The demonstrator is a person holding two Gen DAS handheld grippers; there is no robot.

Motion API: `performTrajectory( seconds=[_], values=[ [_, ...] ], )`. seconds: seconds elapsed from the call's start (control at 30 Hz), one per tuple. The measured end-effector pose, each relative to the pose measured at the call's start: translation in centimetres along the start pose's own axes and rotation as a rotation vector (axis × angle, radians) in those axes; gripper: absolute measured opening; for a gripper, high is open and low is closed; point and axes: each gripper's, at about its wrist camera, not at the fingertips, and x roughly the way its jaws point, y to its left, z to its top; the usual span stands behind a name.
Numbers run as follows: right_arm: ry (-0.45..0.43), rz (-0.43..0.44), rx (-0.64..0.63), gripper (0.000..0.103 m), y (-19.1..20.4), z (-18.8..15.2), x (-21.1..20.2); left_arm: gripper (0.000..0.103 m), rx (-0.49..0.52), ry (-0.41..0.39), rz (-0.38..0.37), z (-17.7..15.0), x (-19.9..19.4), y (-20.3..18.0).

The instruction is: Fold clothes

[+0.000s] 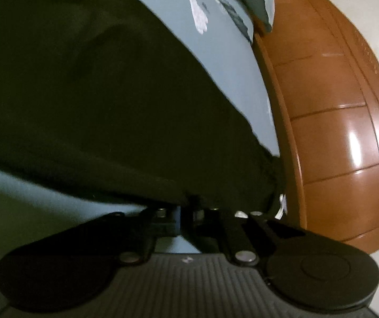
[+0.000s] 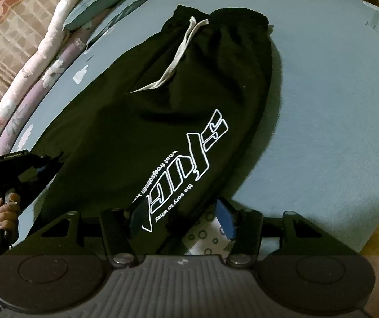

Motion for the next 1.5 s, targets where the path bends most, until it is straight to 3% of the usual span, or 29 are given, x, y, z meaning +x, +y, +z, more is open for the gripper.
performTrajectory(
  seconds=[0.27,0.4,0.47,0.53,0.6,0.73,0.87,0.97,1.03,1.07,1.1,1.13,1.37,1.5],
  values=[
    [-0.005,-0.008,0.004,0.062,-0.3,0.2,-0.1,0.002,0.051,-0.091,-0.011,4.0,0.0,-2.0],
    [-0.007,-0.008,-0.001,0.062,-0.2,0.3,-0.2,0.003,0.051,-0.091,0.008,4.9,1.3,-2.2],
    [-0.007,-0.005,0.001,0.062,-0.2,0.4,-0.2,0.007,0.046,-0.072,-0.004,4.4,1.5,-2.0],
    [-0.009,-0.003,-0.004,0.062,-0.2,0.3,-0.4,0.025,0.042,-0.047,-0.027,3.6,1.4,-1.8],
    [-0.01,0.008,-0.003,0.062,-0.3,0.4,-0.4,0.037,0.052,-0.028,-0.046,2.4,1.4,-1.8],
    [-0.012,0.04,0.016,0.064,-0.5,0.6,-0.3,0.043,0.092,0.033,-0.07,0.5,2.7,-2.7],
    [-0.012,0.072,0.054,0.066,-1.1,0.7,-0.2,0.043,0.153,0.144,-0.041,-0.3,5.5,-3.9],
    [-0.019,0.07,0.069,0.066,-1.8,0.4,-0.5,0.045,0.14,0.168,-0.055,-0.5,6.9,-4.3],
    [-0.023,0.072,0.087,0.066,-2.4,0.1,-0.6,0.045,0.15,0.165,-0.042,-0.3,7.5,-4.7],
    [-0.024,0.077,0.094,0.066,-2.6,0.0,-0.7,0.037,0.163,0.161,-0.028,-0.2,7.7,-5.0],
    [-0.026,0.081,0.1,0.066,-2.8,-0.1,-0.7,0.011,0.177,0.157,-0.014,-0.1,8.0,-5.2],
    [-0.027,0.083,0.1,0.066,-2.9,-0.2,-0.8,0.002,0.191,0.153,0.0,0.0,8.2,-5.5],
    [-0.035,0.087,0.101,0.066,-3.7,-0.4,-1.2,0.003,0.33,0.107,0.042,2.6,7.3,-9.3],
    [-0.035,0.092,0.1,0.066,-3.8,-0.5,-1.4,0.017,0.354,0.157,0.089,1.9,7.1,-9.0]
  ],
)
